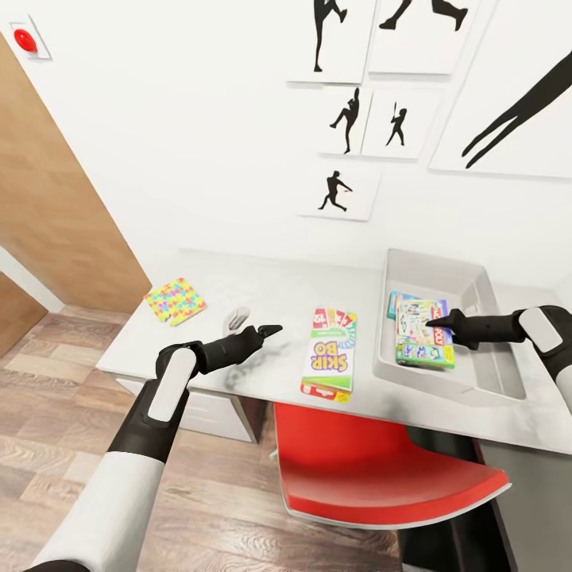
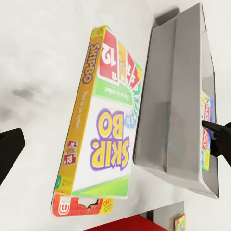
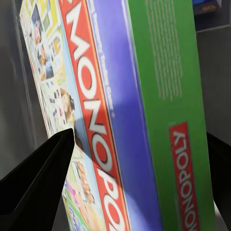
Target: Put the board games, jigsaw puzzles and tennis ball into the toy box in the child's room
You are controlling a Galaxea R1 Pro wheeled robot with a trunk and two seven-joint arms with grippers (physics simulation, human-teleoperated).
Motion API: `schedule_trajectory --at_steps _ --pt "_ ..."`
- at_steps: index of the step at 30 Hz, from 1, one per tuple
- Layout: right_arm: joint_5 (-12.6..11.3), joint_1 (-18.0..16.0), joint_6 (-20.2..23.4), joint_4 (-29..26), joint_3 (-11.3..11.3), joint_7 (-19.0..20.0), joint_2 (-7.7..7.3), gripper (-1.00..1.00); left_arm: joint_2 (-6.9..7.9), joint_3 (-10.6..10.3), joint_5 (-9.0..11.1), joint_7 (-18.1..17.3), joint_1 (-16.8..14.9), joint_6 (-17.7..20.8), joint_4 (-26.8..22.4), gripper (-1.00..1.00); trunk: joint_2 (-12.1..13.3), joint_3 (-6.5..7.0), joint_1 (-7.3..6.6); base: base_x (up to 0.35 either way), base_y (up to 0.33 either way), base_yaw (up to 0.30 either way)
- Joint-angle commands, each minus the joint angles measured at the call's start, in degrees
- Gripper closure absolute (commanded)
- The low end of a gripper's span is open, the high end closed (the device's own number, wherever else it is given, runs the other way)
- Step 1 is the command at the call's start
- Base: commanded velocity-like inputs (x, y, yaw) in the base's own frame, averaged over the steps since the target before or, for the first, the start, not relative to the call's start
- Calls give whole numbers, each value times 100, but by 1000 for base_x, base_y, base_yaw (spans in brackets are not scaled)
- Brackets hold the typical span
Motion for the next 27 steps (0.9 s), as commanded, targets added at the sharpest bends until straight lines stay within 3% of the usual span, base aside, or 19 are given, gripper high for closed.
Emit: schedule_trajectory --at_steps 1,27 --pt "27 -8 4 0 27 54 -12 100 -4 6 -19 -19 -4 23 -1 -100 -9 -18 2 0 0 55" --pt "27 -1 4 8 19 54 0 100 -11 6 -19 -19 -4 23 -2 -100 -9 -81 2 0 0 15"
